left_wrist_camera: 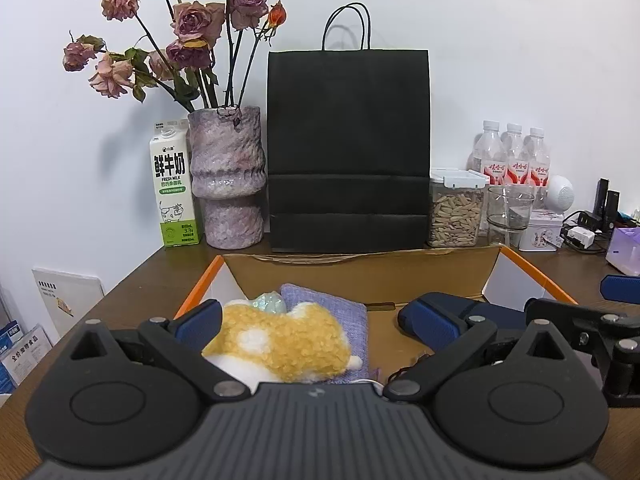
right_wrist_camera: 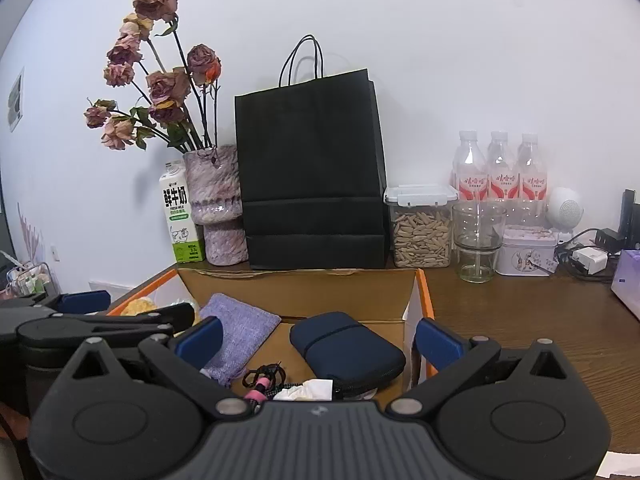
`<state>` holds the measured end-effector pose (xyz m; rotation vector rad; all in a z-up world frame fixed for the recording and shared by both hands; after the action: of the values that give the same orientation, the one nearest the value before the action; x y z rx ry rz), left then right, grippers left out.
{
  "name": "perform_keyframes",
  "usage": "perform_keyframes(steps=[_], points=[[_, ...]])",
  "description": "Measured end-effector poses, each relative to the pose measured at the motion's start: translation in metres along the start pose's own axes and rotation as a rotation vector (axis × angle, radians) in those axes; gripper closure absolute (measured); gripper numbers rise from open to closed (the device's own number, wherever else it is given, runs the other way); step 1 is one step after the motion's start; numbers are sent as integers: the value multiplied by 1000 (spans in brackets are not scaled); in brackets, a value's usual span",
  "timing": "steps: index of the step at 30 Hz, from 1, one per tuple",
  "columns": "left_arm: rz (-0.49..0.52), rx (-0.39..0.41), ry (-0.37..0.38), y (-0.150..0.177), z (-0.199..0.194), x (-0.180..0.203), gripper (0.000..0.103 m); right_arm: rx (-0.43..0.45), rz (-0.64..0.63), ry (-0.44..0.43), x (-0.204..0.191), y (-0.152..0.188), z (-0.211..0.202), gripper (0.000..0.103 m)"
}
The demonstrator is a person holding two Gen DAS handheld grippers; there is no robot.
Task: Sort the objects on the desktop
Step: 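Lift both open grippers out of the box and move back toward the desk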
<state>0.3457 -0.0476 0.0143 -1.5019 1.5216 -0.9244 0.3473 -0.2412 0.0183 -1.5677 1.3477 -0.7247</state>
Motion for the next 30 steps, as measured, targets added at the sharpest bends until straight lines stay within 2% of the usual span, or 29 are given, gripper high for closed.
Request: perform_keyframes(steps=[12,20,30], points=[[4,-1,-5,2,-5,2,0,3,-1,5,0,1,-4,0],[-28,19,-30,5,-21,-4,0,14,-12,8,-3,2,-15,0],[-24,28,-12,17,-40,2,0,5,-40,11,-6,15,-31,0]])
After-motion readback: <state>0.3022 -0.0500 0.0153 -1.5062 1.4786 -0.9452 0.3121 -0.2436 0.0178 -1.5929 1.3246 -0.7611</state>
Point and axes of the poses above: each gripper's, at about its wrist camera, not at the fingertips, and z roughly the way its jaws point, x to its right, y to its underside, the point moved 3 cm from there along z, roughly the way its jaws point, and after that the axes turned 4 degrees about -x, right-handed, at the moved point
